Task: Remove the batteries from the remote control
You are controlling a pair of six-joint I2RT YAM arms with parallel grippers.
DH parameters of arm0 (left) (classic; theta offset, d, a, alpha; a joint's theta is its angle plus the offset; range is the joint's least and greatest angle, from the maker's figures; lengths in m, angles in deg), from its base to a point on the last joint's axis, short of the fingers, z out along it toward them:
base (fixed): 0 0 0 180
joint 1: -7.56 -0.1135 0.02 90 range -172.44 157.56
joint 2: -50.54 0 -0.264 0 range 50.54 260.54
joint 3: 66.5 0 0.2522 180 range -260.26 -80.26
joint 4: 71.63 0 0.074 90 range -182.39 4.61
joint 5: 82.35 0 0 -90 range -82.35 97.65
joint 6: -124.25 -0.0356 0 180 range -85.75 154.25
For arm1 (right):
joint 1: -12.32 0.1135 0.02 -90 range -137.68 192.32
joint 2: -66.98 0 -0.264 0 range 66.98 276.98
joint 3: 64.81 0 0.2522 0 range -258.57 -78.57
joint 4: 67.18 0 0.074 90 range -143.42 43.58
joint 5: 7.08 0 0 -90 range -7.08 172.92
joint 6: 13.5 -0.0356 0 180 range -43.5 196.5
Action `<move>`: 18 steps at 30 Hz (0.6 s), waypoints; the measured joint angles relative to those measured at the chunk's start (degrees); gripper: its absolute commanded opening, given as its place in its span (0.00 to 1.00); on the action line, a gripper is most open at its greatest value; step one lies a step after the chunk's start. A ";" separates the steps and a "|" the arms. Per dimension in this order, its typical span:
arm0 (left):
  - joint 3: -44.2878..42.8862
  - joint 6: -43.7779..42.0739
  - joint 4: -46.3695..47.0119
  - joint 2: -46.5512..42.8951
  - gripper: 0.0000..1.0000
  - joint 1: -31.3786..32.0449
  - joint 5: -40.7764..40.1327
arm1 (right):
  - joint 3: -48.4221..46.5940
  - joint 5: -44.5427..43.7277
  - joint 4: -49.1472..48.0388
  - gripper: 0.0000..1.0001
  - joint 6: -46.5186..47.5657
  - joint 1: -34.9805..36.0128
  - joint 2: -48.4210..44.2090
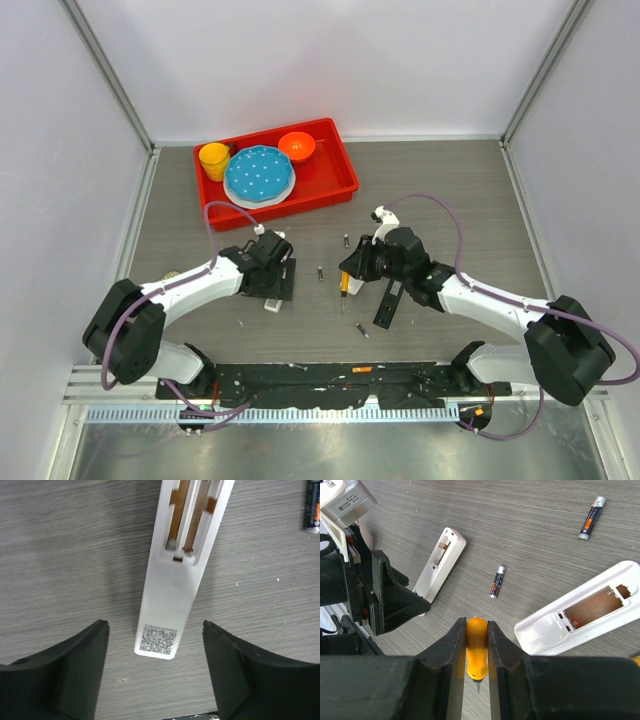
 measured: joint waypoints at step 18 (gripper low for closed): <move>2.05 -0.02 8.61 -15.15 1.00 -11.43 17.75 | -7.65 7.56 1.95 0.18 -0.04 0.20 13.92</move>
